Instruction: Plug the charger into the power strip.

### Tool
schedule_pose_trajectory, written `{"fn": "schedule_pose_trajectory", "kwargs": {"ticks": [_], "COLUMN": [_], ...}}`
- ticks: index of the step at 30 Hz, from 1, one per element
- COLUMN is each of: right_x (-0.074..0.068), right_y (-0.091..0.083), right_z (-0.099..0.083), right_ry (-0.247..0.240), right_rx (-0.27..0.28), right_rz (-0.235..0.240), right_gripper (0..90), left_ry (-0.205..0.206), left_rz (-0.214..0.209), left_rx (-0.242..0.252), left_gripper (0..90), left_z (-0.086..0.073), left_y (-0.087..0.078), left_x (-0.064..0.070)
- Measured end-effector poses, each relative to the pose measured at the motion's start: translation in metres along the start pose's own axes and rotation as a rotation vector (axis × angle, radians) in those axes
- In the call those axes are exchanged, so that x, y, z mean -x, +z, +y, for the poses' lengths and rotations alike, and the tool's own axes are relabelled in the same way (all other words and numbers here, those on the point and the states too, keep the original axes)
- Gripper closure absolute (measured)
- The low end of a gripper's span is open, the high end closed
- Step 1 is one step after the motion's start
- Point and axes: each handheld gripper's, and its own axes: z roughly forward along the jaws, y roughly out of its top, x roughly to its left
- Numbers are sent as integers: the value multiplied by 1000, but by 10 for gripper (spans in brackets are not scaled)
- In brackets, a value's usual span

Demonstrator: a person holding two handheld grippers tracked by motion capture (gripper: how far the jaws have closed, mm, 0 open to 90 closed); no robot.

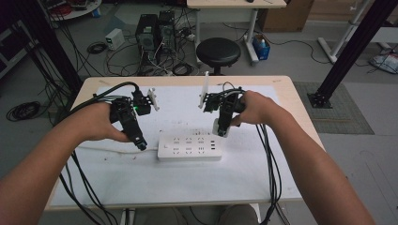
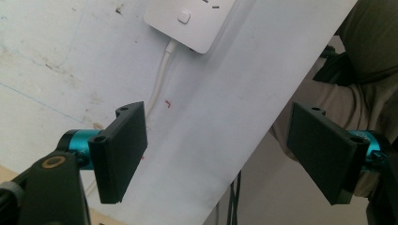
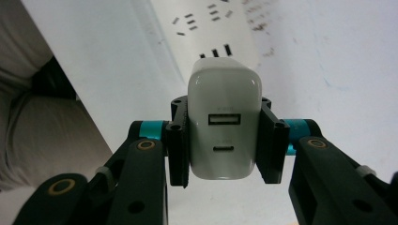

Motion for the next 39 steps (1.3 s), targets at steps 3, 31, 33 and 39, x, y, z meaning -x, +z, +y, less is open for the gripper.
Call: {"fn": "schedule_pose_trajectory", "kwargs": {"ticks": [3, 31, 33, 39], "right_x": [-3, 15, 16, 16], "right_y": [9, 81, 83, 89], "right_z": [13, 57, 58, 60], "right_ry": [-41, -198, -202, -239], "right_rx": [-6, -19, -24, -22], "right_rz": [10, 59, 60, 60], "right_gripper": [618, 619, 619, 619], "left_ry": [1, 17, 10, 15], "left_rz": [1, -17, -21, -27], "left_rx": [8, -15, -12, -14], "left_gripper": [211, 211, 210, 211], "left_z": [-1, -9, -9, -7], "left_y": [-1, 12, 13, 14], "left_x": [0, -8, -9, -11]}}
